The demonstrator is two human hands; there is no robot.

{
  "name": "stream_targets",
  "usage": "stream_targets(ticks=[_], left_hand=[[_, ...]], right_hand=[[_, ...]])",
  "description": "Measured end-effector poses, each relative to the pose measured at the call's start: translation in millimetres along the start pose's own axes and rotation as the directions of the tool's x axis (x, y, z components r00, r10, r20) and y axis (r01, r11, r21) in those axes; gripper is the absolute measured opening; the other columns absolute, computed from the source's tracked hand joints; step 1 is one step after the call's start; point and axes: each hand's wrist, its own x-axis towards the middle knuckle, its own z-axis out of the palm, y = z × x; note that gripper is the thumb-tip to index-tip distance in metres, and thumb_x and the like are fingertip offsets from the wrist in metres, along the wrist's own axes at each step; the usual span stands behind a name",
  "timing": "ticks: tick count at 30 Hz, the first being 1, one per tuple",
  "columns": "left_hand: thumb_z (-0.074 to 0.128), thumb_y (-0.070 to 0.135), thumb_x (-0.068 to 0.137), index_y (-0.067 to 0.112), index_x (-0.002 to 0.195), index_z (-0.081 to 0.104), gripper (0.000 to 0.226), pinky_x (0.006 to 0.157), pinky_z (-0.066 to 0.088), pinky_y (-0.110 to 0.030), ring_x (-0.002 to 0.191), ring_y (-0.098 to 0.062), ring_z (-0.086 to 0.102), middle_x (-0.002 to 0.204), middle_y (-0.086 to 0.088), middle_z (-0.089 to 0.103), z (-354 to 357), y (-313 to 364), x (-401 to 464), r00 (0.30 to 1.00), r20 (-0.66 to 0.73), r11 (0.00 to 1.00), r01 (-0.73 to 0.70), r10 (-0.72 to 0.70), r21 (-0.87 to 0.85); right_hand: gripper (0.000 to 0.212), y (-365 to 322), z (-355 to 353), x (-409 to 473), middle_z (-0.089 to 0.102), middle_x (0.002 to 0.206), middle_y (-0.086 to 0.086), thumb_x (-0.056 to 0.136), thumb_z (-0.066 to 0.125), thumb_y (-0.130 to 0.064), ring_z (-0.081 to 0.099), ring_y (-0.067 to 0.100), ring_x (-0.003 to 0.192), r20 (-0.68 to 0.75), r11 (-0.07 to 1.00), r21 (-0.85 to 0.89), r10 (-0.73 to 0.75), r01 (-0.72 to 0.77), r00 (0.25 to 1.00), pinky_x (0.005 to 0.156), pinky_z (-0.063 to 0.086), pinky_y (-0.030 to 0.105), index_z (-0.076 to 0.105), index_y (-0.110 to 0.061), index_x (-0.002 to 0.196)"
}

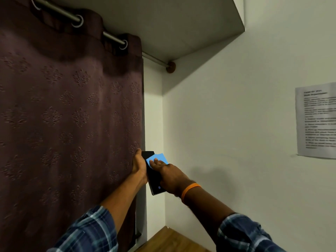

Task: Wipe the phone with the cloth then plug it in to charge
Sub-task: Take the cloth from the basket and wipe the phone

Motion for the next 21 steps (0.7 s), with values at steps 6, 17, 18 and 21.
stream_targets(ticks=[6, 17, 18, 21], left_hand=[[0.035, 0.068, 0.092, 0.003, 0.08, 0.068, 0.073, 0.066, 0.054, -0.038, 0.068, -0.031, 0.066, 0.077, -0.018, 0.07, 0.9, -2.6, -0.1, 1.0, -0.022, 0.999, -0.02, 0.019, -0.025], [0.027, 0.067, 0.094, 0.0, 0.122, 0.062, 0.081, 0.09, 0.053, -0.048, 0.084, -0.033, 0.065, 0.104, -0.023, 0.067, 14.9, -4.6, -7.0, 0.997, 0.038, 0.995, -0.061, 0.064, -0.081], [0.027, 0.067, 0.094, 0.0, 0.123, 0.062, 0.081, 0.09, 0.053, -0.048, 0.084, -0.033, 0.065, 0.103, -0.022, 0.066, 14.1, -6.2, -9.0, 0.997, 0.042, 0.995, -0.055, 0.059, -0.083], [0.029, 0.068, 0.092, -0.001, 0.122, 0.064, 0.083, 0.09, 0.052, -0.047, 0.081, -0.032, 0.065, 0.102, -0.022, 0.067, 10.9, -13.4, -13.8, 0.998, 0.052, 0.996, -0.034, 0.038, -0.077]], right_hand=[[0.081, 4.4, 10.6, -25.6, 0.021, 0.167, 0.002, 0.093, 0.053, 0.002, 0.036, 0.032, 0.146, 0.013, 0.999, -0.032, 0.002, -0.002, 1.0, 0.119, 0.031, 0.043, 0.018, -0.029, 0.159], [0.072, 23.3, 6.4, -78.1, 0.036, 0.161, -0.004, 0.096, 0.046, 0.004, 0.049, 0.026, 0.138, 0.053, 0.993, -0.121, -0.011, 0.017, 0.999, 0.119, 0.034, 0.039, 0.032, -0.033, 0.155], [0.069, 24.0, 5.1, -82.5, 0.043, 0.157, -0.001, 0.096, 0.046, 0.002, 0.054, 0.029, 0.132, 0.055, 0.992, -0.125, -0.008, 0.015, 0.998, 0.115, 0.038, 0.039, 0.033, -0.034, 0.154], [0.066, 27.7, 2.0, -93.1, 0.063, 0.133, 0.012, 0.097, 0.046, -0.01, 0.065, 0.033, 0.105, -0.005, 0.994, -0.09, 0.066, -0.066, 0.998, 0.094, 0.049, 0.036, 0.031, -0.039, 0.154]])
